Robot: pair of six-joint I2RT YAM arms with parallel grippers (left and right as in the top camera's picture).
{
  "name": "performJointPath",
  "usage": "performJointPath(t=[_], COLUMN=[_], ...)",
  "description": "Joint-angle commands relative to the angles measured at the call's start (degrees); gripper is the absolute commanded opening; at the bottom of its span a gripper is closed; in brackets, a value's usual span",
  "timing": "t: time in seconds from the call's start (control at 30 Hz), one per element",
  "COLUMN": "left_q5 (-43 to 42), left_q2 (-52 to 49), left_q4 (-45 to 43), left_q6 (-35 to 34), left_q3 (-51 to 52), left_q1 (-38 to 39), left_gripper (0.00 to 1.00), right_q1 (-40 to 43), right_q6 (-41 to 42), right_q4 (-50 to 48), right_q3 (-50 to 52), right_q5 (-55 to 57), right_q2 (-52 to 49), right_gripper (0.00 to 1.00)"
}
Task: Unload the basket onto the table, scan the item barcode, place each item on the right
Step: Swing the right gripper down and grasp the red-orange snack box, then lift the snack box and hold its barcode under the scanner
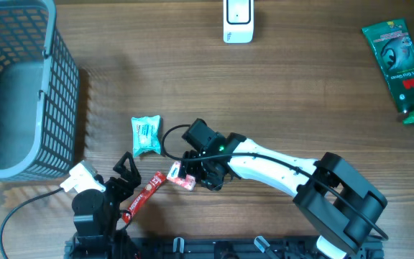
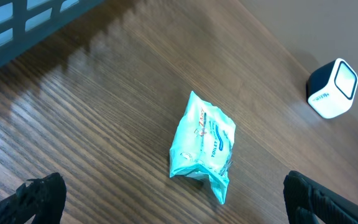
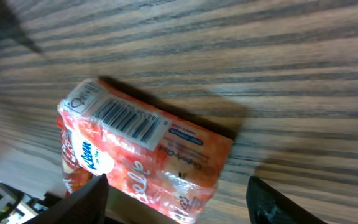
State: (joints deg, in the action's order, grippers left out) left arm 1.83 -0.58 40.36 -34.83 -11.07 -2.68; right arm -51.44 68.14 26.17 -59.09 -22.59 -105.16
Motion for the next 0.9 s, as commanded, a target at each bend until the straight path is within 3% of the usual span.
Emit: performJointPath(t=[0.0,0.1,0.23,0.37,0.57,0.87], left_q5=[0.6,0.6,0.6,0.6,0.6,0.6], left_q2=[0.0,0.0,0.0,0.0,0.0,0.0], left_q4=[0.1,0.1,0.1,0.1,0.1,0.1], left_q6=[-0.3,-0.3,-0.3,-0.3,-0.3,-0.3], left_q3=[0.6,0.6,0.6,0.6,0.6,0.6], left_q1=[0.3,0.3,0.3,0.3,0.3,0.3], left_gripper=[1.0,1.0,1.0,1.0,1.0,1.0], right_q1=[-0.2,-0.2,0.0,1.2,3.5,12.0], right_q6=[0.7,0.9,0.8,0.3,-4.7,-29.1], right_q4=[-0.2,-0.5,-2.6,-2.5,-0.9,1.0], right_q3=[0.3,0.3,0.3,0.3,0.3,0.3], right_q5=[1.2,0.9,-2.7,-3.4,-4.3,-0.1], right_q2=[-2.0,-3.8,-7.2,-7.7,-6.8,5.2], right_gripper=[0.69,0.66,0.52,0.04,0.04,0.04])
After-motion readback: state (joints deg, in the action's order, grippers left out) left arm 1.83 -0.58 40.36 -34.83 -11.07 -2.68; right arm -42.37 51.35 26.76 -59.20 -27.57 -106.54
